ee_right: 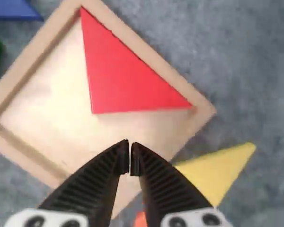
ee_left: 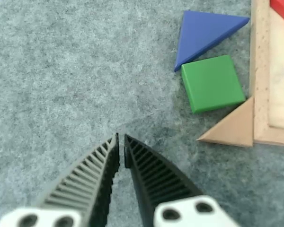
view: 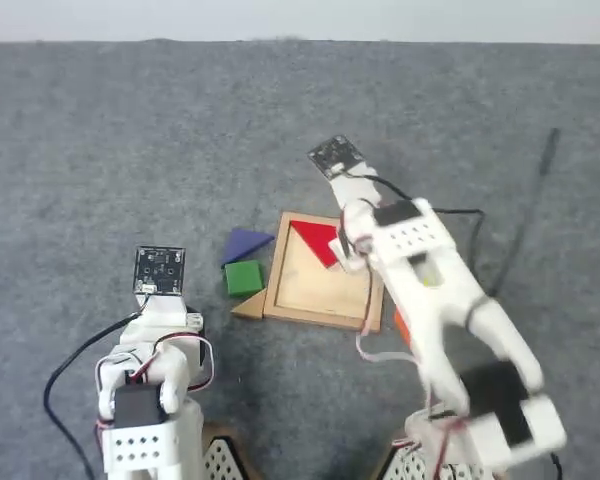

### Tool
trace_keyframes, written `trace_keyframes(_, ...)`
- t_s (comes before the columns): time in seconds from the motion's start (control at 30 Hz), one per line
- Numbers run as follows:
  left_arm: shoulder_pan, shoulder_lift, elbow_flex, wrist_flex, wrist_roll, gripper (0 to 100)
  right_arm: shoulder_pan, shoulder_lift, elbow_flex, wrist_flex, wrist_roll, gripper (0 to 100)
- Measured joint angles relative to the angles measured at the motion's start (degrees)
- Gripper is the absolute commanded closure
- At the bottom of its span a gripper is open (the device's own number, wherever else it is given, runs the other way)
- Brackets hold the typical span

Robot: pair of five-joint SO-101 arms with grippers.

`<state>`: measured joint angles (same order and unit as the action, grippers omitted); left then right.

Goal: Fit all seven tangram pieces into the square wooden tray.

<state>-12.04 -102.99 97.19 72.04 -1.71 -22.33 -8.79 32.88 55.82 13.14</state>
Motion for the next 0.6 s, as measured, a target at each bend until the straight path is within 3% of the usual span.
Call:
trace_keyframes(0.13, 0.00, 0.00, 0.00, 0.00, 0.00, 98, 4.04, -7.12, 5.36, 2.11, -2.02, 95.9)
trace_keyframes(0.4, 0.00, 0.00, 0.00, 0.00, 0.00, 98, 11.78, -5.98, 6.68, 0.79, -6.24, 74.3)
trace_keyframes(0.6, 0.00, 0.00, 0.00, 0.00, 0.00, 98, 12.31, 2.46, 5.80, -0.79, -6.95, 73.9)
